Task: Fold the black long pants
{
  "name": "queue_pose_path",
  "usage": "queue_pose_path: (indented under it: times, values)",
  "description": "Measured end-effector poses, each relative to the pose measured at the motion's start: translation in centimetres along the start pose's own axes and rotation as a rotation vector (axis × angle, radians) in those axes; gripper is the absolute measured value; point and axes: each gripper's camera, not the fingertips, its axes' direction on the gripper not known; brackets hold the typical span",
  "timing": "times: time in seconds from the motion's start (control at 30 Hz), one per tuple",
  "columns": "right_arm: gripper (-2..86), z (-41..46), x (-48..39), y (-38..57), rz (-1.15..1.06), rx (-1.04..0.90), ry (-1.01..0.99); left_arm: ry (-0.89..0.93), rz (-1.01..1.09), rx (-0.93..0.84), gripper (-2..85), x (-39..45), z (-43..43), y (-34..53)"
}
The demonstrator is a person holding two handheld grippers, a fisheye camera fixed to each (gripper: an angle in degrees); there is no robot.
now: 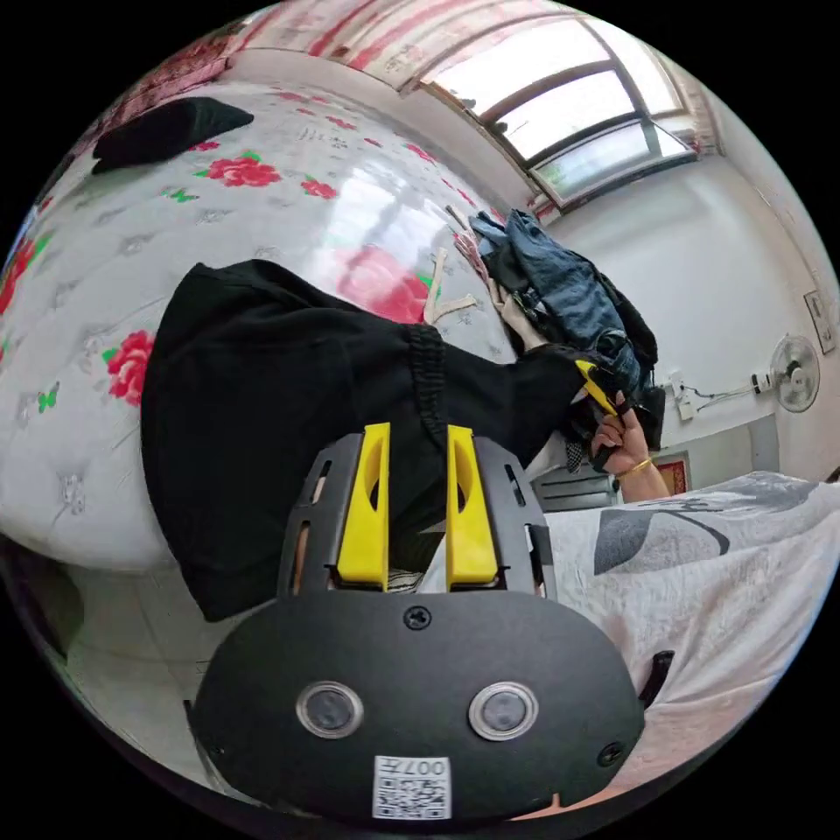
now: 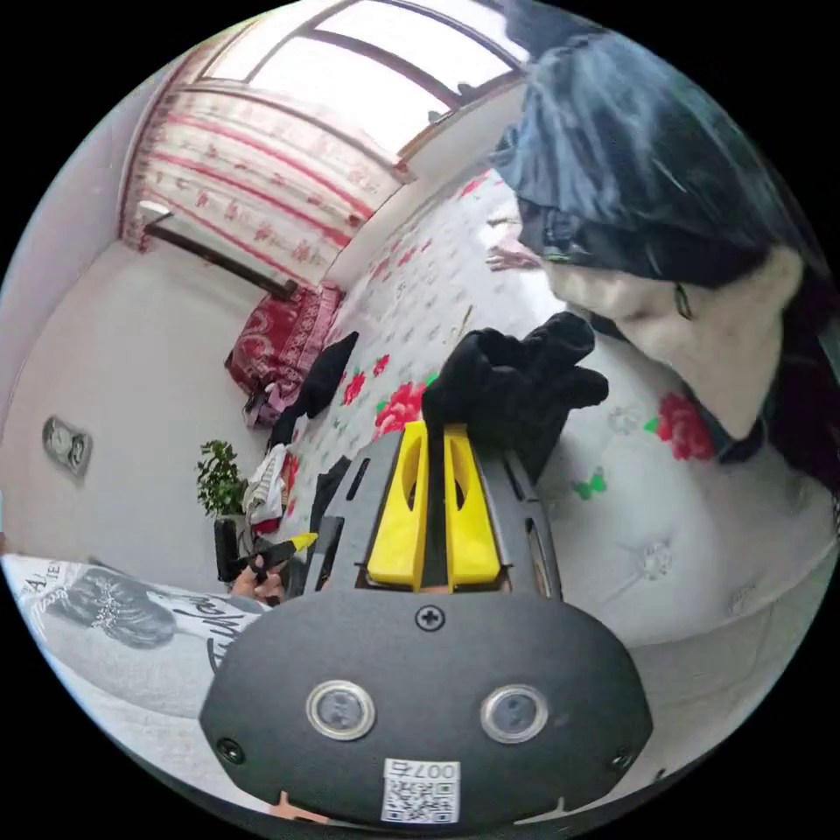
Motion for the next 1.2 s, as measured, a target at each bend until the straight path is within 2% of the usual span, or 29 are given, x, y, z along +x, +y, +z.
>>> queue_pose_path:
  times: [0.13,0.2,0.27,0.33,0.37,0.43,0.57,0.63,0.73,0.83,0.93,0.97,1.03,1.1,1.2]
  values:
    - [1.3,7.4,-13.7,-0.4,-0.458,-0.152,-0.328,-0.034,-0.173,0.169,9.9,-3.1,-5.1,3.1]
    - [2.1,12.1,-18.5,1.7,-0.609,-0.24,-0.416,-0.079,-0.246,0.276,9.8,-4.0,-8.1,5.4]
    - [3.2,18.1,-21.6,4.9,-0.683,-0.386,-0.484,-0.098,-0.298,0.33,9.7,-4.5,-9.7,7.0]
    - [4.6,26.3,-23.0,9.6,-0.731,-0.694,-0.476,-0.111,-0.35,0.363,9.6,-5.2,-10.7,8.4]
    - [4.9,27.6,-22.8,10.6,-0.723,-0.75,-0.47,-0.11,-0.384,0.376,9.5,-5.7,-11.2,9.2]
    - [6.0,29.4,-20.0,12.3,-0.627,-0.837,-0.496,-0.103,-0.423,0.381,9.5,-6.6,-11.7,10.0]
    - [7.2,26.3,-12.2,10.8,-0.476,-0.773,-0.399,-0.081,-0.462,0.324,10.4,-9.4,-11.9,9.5]
    - [7.8,23.1,-5.1,9.2,-0.28,-0.71,-0.274,-0.067,-0.444,0.308,11.2,-10.5,-12.3,8.1]
    - [8.7,20.2,2.6,8.7,-0.009,-0.639,-0.207,-0.073,-0.374,0.277,12.6,-11.9,-13.5,4.4]
    - [9.5,20.1,6.4,10.1,0.166,-0.59,-0.171,-0.046,-0.316,0.182,15.0,-14.0,-13.8,-0.3]
    - [10.1,22.3,8.3,12.5,0.33,-0.536,-0.214,-0.019,-0.284,-0.002,16.4,-16.7,-12.5,-4.6]
    - [10.0,22.9,8.5,12.9,0.348,-0.531,-0.221,-0.036,-0.271,-0.039,16.4,-17.5,-12.8,-5.9]
    - [9.5,25.6,8.7,14.5,0.389,-0.551,-0.213,0.048,-0.248,-0.058,15.8,-18.5,-13.1,-7.5]
    - [8.5,27.3,8.7,14.9,0.376,-0.57,-0.172,0.229,-0.233,-0.107,14.9,-19.8,-12.6,-9.2]
    - [5.9,29.6,9.0,14.1,0.35,-0.686,-0.106,0.174,-0.194,-0.208,11.0,-20.6,-12.5,-11.1]
